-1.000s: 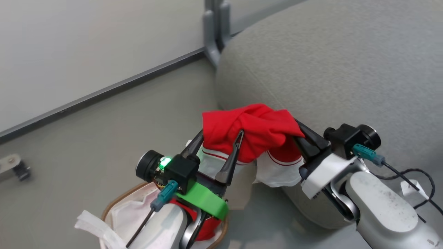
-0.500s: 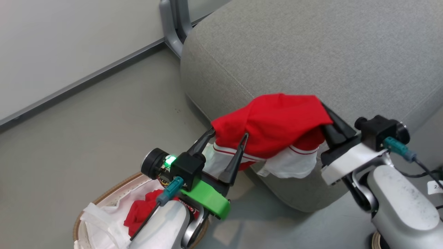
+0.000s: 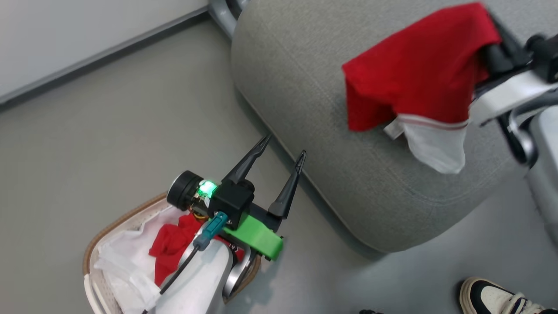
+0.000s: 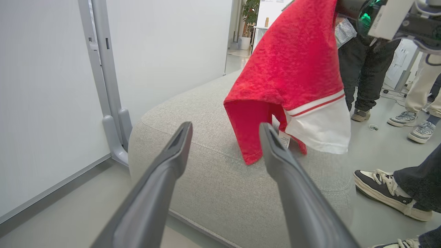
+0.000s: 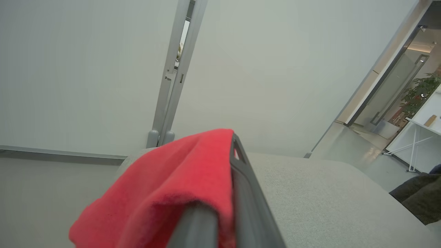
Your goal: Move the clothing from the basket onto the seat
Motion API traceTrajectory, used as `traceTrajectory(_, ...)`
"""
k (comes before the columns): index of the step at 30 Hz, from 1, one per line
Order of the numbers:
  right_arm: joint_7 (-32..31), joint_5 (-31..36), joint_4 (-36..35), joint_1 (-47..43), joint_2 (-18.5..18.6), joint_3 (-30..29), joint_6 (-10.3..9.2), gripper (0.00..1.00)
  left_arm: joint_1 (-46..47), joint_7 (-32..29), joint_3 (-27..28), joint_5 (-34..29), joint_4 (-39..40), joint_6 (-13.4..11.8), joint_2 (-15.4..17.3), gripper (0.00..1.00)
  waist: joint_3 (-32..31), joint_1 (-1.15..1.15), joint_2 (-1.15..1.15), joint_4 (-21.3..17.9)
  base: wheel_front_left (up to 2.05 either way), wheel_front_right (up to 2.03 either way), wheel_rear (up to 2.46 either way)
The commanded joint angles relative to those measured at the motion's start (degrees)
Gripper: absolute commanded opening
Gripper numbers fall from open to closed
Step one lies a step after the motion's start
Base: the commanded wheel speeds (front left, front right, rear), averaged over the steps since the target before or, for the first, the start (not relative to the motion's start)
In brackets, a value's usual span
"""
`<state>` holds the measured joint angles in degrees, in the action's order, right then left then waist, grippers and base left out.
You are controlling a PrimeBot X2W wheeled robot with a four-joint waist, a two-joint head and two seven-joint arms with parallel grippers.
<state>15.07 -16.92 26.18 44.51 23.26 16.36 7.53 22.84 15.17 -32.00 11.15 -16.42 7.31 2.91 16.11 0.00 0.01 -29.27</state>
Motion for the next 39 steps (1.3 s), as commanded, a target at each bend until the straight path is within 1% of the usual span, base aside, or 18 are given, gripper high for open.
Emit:
traceTrajectory(1,0.13,1.00,1.55,2.34,1.10,-0.94,-0.08,0.00,1.27,-0.03,-0.21,-0.38,0.15,0.20,0.73,1.00,4.21,0.00,-0.01,3.57,0.00,0.00,0.00)
traceTrajectory(10,0.13,5.63,13.02,15.39,6.62,-6.80,-0.08,0.00,5.81,-0.03,-1.74,-1.48,0.55,0.21,1.68,1.00,12.91,0.00,-0.01,8.99,0.00,0.00,0.00)
traceTrajectory(15,0.13,7.21,18.44,20.35,8.20,-10.49,-0.08,0.00,7.99,-0.03,-2.44,-1.85,1.12,0.22,2.17,1.00,17.18,0.00,-0.01,11.64,0.00,0.00,0.00)
traceTrajectory(17,0.13,7.59,19.61,21.01,7.95,-11.78,-0.08,0.00,8.55,-0.03,-2.47,-1.89,1.25,0.22,2.33,1.00,18.46,0.00,-0.01,12.30,0.00,0.00,0.00)
traceTrajectory(19,0.13,7.68,20.24,20.67,6.81,-12.92,-0.08,0.00,8.94,-0.03,-2.27,-2.04,1.28,0.22,2.42,1.00,19.40,0.00,-0.01,12.75,0.00,0.00,0.00)
traceTrajectory(24,0.13,7.25,21.76,16.31,3.73,-13.57,-0.08,0.00,9.08,-0.03,-1.59,-2.22,0.69,0.22,2.49,1.00,20.31,0.00,-0.01,13.34,0.00,0.00,0.00)
traceTrajectory(25,0.13,6.60,22.02,15.60,2.92,-13.78,-0.08,0.23,9.15,-0.03,-1.42,-2.33,0.59,0.22,2.46,1.00,20.33,0.00,-0.01,13.40,0.00,0.00,0.00)
traceTrajectory(26,0.13,6.04,22.49,14.70,2.15,-13.95,-0.08,0.96,9.15,-0.03,-1.14,-2.37,0.48,0.23,2.41,1.00,20.28,0.00,-0.01,13.45,0.00,0.00,0.00)
traceTrajectory(27,0.13,5.85,22.82,13.85,1.78,-13.64,-0.08,1.00,9.12,-0.03,-0.90,-2.41,0.45,0.23,2.35,1.00,20.21,0.00,-0.01,13.49,0.00,0.00,0.00)
traceTrajectory(31,0.13,4.49,22.40,9.78,0.67,-14.64,-0.08,1.00,8.84,-0.03,0.07,-2.71,0.35,0.23,2.08,1.00,19.41,0.00,-0.01,13.45,0.00,0.00,0.00)
traceTrajectory(39,0.14,3.40,18.12,0.25,-1.14,-17.35,-0.08,1.00,6.25,-0.03,2.74,-2.88,0.89,0.08,1.69,1.00,15.03,0.00,-0.01,13.60,0.00,0.00,0.00)
